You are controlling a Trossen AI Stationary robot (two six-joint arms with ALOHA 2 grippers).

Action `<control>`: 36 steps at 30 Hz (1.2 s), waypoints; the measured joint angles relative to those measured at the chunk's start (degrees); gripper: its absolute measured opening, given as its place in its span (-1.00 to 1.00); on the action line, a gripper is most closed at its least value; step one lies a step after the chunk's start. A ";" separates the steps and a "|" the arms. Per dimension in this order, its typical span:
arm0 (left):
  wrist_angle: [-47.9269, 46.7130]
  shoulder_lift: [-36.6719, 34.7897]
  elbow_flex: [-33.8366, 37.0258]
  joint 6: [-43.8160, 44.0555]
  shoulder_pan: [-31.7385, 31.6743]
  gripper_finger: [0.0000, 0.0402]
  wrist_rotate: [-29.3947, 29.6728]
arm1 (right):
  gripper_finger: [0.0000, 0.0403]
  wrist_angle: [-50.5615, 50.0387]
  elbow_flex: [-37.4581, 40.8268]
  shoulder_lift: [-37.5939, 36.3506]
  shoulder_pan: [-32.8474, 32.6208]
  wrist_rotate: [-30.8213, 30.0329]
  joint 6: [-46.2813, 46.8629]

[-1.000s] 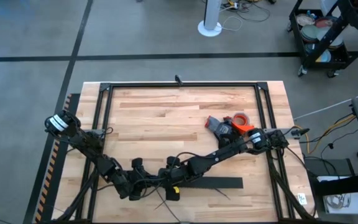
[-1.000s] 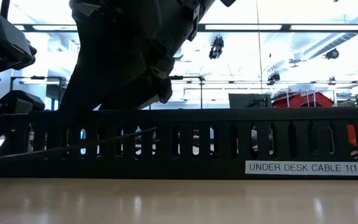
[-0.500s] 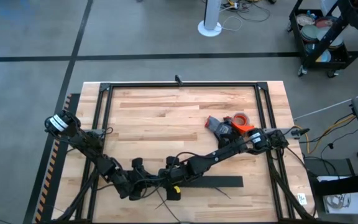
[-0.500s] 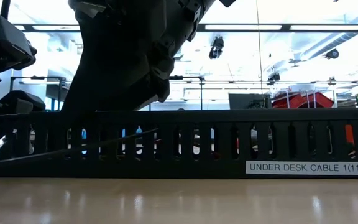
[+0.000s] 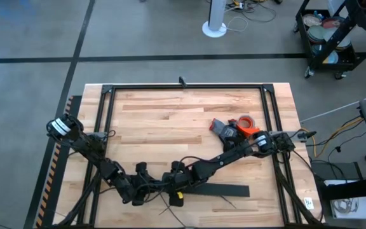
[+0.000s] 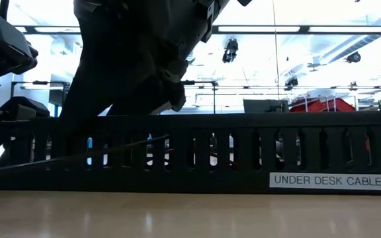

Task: Ziptie cables
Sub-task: Insert the black cable duct cover into the black cable duct

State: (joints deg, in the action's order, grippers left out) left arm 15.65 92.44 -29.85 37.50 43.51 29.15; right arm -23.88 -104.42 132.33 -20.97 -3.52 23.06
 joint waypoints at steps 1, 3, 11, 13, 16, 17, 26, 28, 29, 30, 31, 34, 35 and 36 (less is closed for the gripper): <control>0.24 0.11 0.00 0.04 0.00 0.18 0.08 | 0.14 -0.03 0.00 0.00 0.17 -0.26 0.55; 0.49 0.16 -0.06 -0.08 0.00 0.19 0.02 | 0.13 -0.27 -0.06 0.00 0.38 -0.60 1.34; -0.10 0.16 -0.17 -0.26 0.00 0.19 -0.06 | 0.10 0.70 -0.08 0.00 -0.10 -0.05 -1.81; -0.17 0.16 -0.17 -0.11 0.00 0.19 0.32 | 0.12 -0.98 -0.24 0.00 -0.26 -2.57 -0.25; 0.05 0.12 0.23 0.83 -0.04 0.18 0.64 | 0.13 -0.63 -0.22 -0.01 0.00 1.75 -3.53; 0.01 0.04 0.42 0.97 -0.03 0.17 0.90 | 0.13 -0.11 -0.20 0.00 -0.39 1.44 -5.17; 0.23 -0.77 1.07 0.96 0.00 0.20 0.92 | 0.24 -0.42 -0.18 0.06 -0.98 -1.74 -4.58; 0.36 -0.76 0.81 1.47 -0.09 0.19 0.98 | 0.29 -0.29 -0.18 0.23 -0.92 -2.69 -4.37; 0.33 -0.76 0.71 1.63 -0.13 0.19 1.04 | 0.31 -0.31 -0.18 0.25 -0.92 -3.51 -4.33; 0.29 -0.76 0.65 1.65 -0.13 0.18 1.13 | 0.33 -0.29 -0.18 0.26 -0.92 -3.77 -4.30; 0.29 -0.76 0.61 1.96 -0.13 0.18 1.11 | 0.34 -0.30 -0.19 0.26 -0.82 -3.77 -4.17; -0.05 -0.76 0.63 3.12 0.12 0.18 0.99 | 0.37 -0.46 -0.26 0.26 -0.49 -3.59 -4.03; -0.15 -0.76 0.63 3.40 0.42 0.18 1.20 | 0.37 -0.74 -0.26 -0.02 -0.37 -3.42 -4.36; -0.18 -0.76 0.63 3.78 0.61 0.18 1.49 | 0.38 -0.92 -0.26 -0.25 -0.28 -3.16 -4.59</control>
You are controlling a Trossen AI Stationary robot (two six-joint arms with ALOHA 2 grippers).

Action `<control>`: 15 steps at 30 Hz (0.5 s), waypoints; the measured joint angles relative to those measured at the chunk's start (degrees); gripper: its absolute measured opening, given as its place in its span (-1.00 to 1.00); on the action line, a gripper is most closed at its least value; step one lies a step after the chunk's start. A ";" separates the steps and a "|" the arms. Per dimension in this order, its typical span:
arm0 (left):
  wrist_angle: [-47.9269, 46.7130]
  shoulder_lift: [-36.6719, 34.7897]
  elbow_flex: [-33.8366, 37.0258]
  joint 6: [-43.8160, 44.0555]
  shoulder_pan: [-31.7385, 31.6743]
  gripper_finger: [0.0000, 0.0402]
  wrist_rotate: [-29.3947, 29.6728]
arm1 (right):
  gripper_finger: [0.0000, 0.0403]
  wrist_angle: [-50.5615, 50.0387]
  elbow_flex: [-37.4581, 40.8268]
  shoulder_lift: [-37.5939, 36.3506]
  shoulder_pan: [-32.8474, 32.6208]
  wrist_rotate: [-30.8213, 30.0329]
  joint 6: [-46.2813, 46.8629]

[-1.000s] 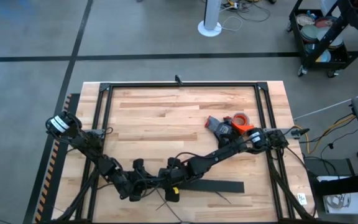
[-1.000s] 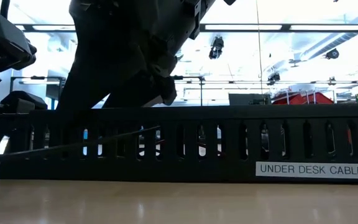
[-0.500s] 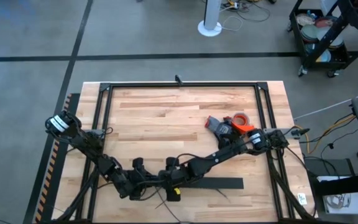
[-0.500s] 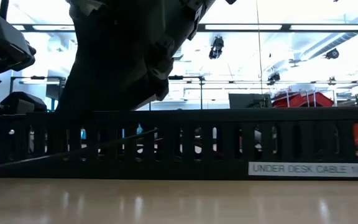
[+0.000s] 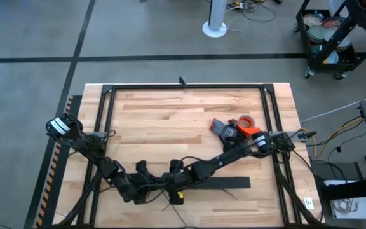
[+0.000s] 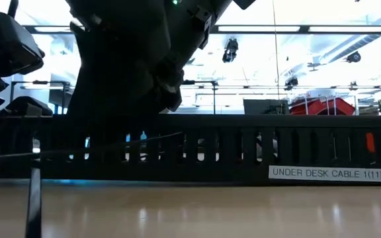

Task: Ziptie cables
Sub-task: Insert the black cable duct cover into the black cable duct

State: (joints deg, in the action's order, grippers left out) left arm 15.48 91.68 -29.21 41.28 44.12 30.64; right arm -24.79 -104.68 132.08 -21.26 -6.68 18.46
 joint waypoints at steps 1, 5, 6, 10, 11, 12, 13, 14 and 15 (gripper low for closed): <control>-0.01 0.00 -0.02 0.31 0.13 0.18 0.23 | 0.38 -0.14 0.00 -0.33 0.00 0.01 -0.10; -0.22 -0.02 -0.04 1.49 0.36 0.18 1.24 | 0.37 0.62 0.00 -0.94 0.20 -0.83 -0.76; -0.40 -0.02 -0.04 1.69 0.37 0.18 1.31 | 0.36 0.70 0.00 -0.93 0.27 -0.89 -1.03; -0.58 0.14 0.00 1.52 0.72 0.18 1.23 | 0.34 1.09 0.00 -0.60 0.29 -1.02 -1.69; -0.58 0.37 0.00 1.42 0.74 0.18 1.19 | 0.34 1.11 0.00 -0.60 0.28 -1.01 -1.84; -0.69 0.65 0.00 1.36 0.78 0.18 1.17 | 0.35 1.29 0.02 -0.60 0.39 -1.03 -2.00; -0.93 0.94 0.00 1.39 0.82 0.18 1.17 | 0.36 1.68 0.02 -0.60 0.55 -1.00 -2.08; -1.00 1.40 0.00 1.53 0.85 0.18 1.43 | 0.37 2.09 0.02 -0.60 0.64 -1.04 -2.23; -0.94 1.67 -0.01 1.63 0.85 0.18 1.63 | 0.39 2.28 0.02 -0.60 0.77 -1.06 -2.57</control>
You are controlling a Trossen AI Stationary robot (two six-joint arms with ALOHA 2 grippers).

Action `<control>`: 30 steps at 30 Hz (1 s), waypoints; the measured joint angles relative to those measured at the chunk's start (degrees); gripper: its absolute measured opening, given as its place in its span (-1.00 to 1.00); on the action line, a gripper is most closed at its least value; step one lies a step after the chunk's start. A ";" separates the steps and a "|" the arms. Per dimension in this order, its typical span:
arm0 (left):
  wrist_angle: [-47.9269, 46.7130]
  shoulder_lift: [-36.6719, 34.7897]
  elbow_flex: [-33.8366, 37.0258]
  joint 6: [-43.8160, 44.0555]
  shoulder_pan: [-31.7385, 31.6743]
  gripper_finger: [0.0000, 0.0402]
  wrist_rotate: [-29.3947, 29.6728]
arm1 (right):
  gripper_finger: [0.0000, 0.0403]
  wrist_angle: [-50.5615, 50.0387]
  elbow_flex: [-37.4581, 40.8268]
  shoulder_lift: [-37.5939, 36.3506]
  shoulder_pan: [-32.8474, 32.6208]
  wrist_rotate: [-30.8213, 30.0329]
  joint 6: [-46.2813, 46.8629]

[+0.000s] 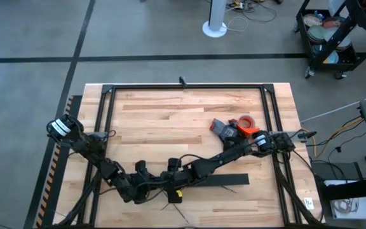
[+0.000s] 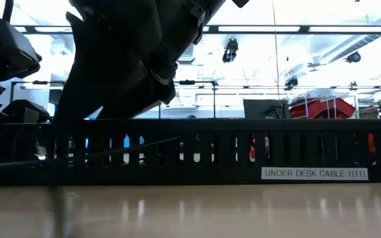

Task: Ziptie cables
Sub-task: Insert the black cable duct cover into the black cable duct

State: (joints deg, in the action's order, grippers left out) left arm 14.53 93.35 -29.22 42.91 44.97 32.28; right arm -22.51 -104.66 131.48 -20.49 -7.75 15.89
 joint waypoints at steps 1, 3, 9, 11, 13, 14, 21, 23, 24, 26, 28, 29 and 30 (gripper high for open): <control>-0.01 0.12 -0.01 -0.03 0.00 0.18 -0.02 | 0.40 0.16 0.00 -0.02 0.02 -0.02 -0.10; -0.49 0.19 -0.10 -0.17 0.00 0.18 -0.09 | 0.41 0.55 0.07 0.39 0.02 -0.26 0.03; -0.85 0.17 -0.10 -1.20 0.00 0.18 -0.44 | 0.36 0.89 0.09 1.18 0.16 -0.88 0.20; -0.92 0.17 -0.09 -1.24 0.02 0.18 -0.58 | 0.31 0.75 0.11 1.20 0.32 -0.87 0.53; -0.95 0.17 -0.08 -1.26 0.02 0.18 -0.68 | 0.25 0.67 0.11 1.20 0.48 -0.85 0.55; -0.96 0.17 -0.05 -1.26 0.03 0.18 -0.68 | 0.21 0.63 0.11 1.20 0.56 -0.83 0.56; -1.06 0.26 0.01 -0.79 0.18 0.18 0.20 | 0.08 0.78 0.15 1.20 0.65 0.73 0.88; -1.17 0.26 0.01 -0.55 0.24 0.18 0.34 | 0.08 1.31 0.21 1.20 0.78 2.50 -0.30; -1.23 0.26 0.01 -0.44 0.26 0.18 0.46 | 0.10 1.51 0.26 1.20 0.76 2.78 -0.54; -1.21 0.28 0.03 -0.42 0.26 0.18 0.68 | 0.12 1.59 0.26 1.20 0.74 2.96 -0.63; -1.14 0.28 0.03 -0.32 0.26 0.18 0.80 | 0.12 1.68 0.28 1.20 0.76 3.43 -0.64; -1.00 0.30 0.05 -0.32 0.26 0.18 0.82 | 0.10 1.75 0.28 1.20 0.76 3.30 -0.40; -0.82 0.30 0.07 -0.32 0.26 0.18 0.86 | 0.09 1.82 0.28 1.20 0.83 3.08 0.14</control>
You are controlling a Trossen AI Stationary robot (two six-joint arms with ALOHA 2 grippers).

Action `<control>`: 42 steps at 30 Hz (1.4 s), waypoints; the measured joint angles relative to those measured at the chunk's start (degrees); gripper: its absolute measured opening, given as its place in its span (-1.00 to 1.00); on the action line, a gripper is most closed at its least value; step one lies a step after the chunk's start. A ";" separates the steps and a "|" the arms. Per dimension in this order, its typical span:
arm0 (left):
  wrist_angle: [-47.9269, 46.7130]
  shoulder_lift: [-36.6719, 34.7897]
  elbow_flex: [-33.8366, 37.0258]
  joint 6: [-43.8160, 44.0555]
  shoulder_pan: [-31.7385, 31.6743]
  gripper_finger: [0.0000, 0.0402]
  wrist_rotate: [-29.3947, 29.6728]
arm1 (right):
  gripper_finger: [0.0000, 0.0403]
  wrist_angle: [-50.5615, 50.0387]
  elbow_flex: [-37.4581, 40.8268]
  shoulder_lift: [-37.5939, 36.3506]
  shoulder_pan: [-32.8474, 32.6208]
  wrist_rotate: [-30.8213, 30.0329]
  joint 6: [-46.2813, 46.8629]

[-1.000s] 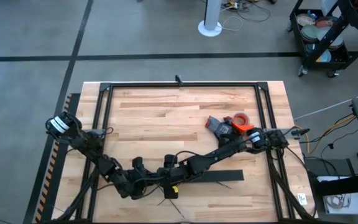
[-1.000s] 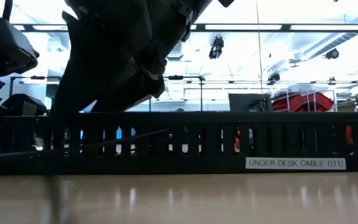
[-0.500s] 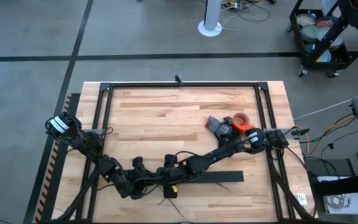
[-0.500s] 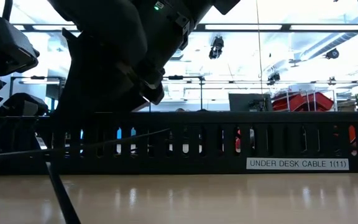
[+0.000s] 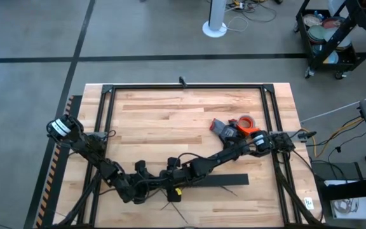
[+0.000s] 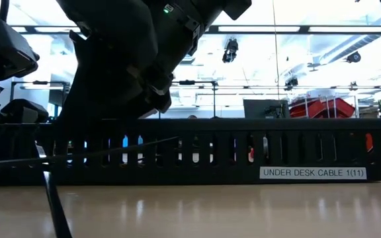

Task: Ziptie cables
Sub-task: Insert the black cable duct cover into the black cable duct

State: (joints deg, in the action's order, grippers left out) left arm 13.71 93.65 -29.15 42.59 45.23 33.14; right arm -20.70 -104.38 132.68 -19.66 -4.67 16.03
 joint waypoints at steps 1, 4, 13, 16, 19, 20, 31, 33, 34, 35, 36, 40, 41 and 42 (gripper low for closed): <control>0.20 0.00 0.04 -0.07 0.00 0.18 0.04 | 0.08 0.06 0.00 0.12 0.11 -0.15 0.56; 0.56 0.02 0.09 -0.27 0.02 0.18 0.22 | 0.08 0.45 0.00 0.31 0.31 -0.10 1.43; 0.42 0.02 0.11 -0.04 0.09 0.18 0.54 | 0.10 2.59 0.00 0.87 0.40 4.37 -1.35; 0.84 0.04 0.17 -0.22 0.11 0.18 0.98 | 0.07 3.09 0.02 0.95 0.22 2.73 -0.63; 1.19 0.07 0.20 -0.77 0.11 0.18 1.08 | 0.09 3.56 0.02 1.39 0.73 2.07 1.69; 1.29 0.07 0.16 -0.89 0.11 0.18 1.14 | 0.10 3.81 0.02 1.62 1.05 2.73 2.22; 2.11 0.13 0.15 -2.33 0.11 0.18 1.61 | 0.10 6.78 -0.14 2.38 1.17 0.56 4.56; 2.17 0.13 0.14 -2.40 0.10 0.18 1.56 | 0.12 6.05 -0.30 2.40 1.21 -0.61 6.62; 2.17 0.13 0.14 -2.43 0.08 0.18 1.58 | 0.11 5.49 -0.37 2.40 1.25 -0.99 7.52; 2.12 0.13 0.14 -2.45 0.02 0.18 1.62 | 0.11 5.00 -0.46 2.40 1.27 -1.37 8.43; 2.02 0.13 0.14 -2.47 0.00 0.17 1.62 | 0.10 4.65 -0.50 2.40 1.29 -1.53 9.18; 1.78 0.13 0.11 -2.33 -0.04 0.18 1.39 | 0.07 3.91 -0.52 1.99 1.23 0.17 8.94; 1.65 0.13 0.12 -2.11 -0.04 0.18 1.40 | 0.08 4.00 -0.51 1.90 1.06 1.27 7.56; 1.55 0.13 0.24 -2.04 -0.04 0.18 1.47 | 0.10 3.96 -0.62 1.90 0.91 1.63 6.61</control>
State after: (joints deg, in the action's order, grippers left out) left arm 15.26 93.77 -28.92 40.55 45.19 34.61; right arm -16.74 -104.99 134.58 -18.75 -3.04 22.65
